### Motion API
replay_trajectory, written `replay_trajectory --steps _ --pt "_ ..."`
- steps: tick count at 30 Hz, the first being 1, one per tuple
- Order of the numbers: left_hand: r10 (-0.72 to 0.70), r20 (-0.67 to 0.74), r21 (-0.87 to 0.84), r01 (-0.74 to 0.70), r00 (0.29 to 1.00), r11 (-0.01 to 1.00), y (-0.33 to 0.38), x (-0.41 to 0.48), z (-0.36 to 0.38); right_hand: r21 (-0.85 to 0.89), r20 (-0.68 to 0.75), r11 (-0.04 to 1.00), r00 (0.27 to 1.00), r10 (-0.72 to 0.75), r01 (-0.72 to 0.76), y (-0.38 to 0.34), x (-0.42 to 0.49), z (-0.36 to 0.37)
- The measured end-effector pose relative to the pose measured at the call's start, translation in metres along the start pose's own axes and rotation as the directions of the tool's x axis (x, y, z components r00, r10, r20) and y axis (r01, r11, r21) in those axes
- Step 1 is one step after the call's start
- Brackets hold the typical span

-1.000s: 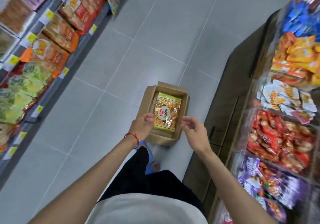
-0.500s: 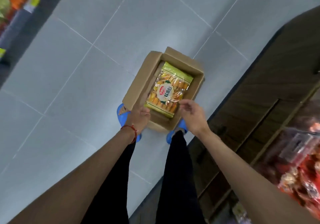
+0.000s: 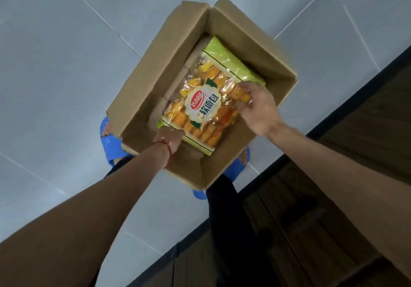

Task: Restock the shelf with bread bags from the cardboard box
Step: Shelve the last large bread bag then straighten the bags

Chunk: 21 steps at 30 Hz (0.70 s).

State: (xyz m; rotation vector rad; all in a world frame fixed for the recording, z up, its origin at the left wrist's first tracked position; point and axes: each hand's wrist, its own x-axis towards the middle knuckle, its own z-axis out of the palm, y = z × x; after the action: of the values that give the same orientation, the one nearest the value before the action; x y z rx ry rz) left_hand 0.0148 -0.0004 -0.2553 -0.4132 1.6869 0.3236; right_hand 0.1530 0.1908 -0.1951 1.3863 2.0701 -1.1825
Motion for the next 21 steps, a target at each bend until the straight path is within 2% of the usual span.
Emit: replay_trajectory --steps 3,7,10,13,17,21 --pt "-0.133 -0.001 -0.085 0.133 0.991 0.988 0.000 0.033 0.013 -0.107 -0.016 0.994 1.000 -0.017 0.015 0.018 0.052 0.008" --pt "-0.178 0.013 -0.101 0.179 0.984 0.979 -0.012 0.077 0.026 -0.174 0.013 0.985 1.000 0.018 -0.016 0.042 0.108 0.020" --pt "-0.128 0.022 -0.204 0.130 0.991 0.970 -0.021 0.103 0.034 -0.205 0.081 0.979 0.996 0.040 -0.022 0.054 0.135 0.032" --pt "-0.094 -0.060 -0.248 0.076 0.994 0.966 -0.037 0.118 0.039 -0.220 0.124 0.975 0.991 0.042 -0.014 0.061 0.148 0.040" --pt "-0.055 -0.072 -0.449 0.017 0.996 0.894 -0.037 0.105 0.045 -0.169 0.123 0.984 0.989 0.082 -0.060 0.057 0.153 0.038" --pt "-0.085 -0.157 -0.512 -0.008 0.984 0.859 -0.030 0.100 0.038 -0.046 0.129 0.983 0.975 0.180 -0.176 0.045 0.139 0.031"
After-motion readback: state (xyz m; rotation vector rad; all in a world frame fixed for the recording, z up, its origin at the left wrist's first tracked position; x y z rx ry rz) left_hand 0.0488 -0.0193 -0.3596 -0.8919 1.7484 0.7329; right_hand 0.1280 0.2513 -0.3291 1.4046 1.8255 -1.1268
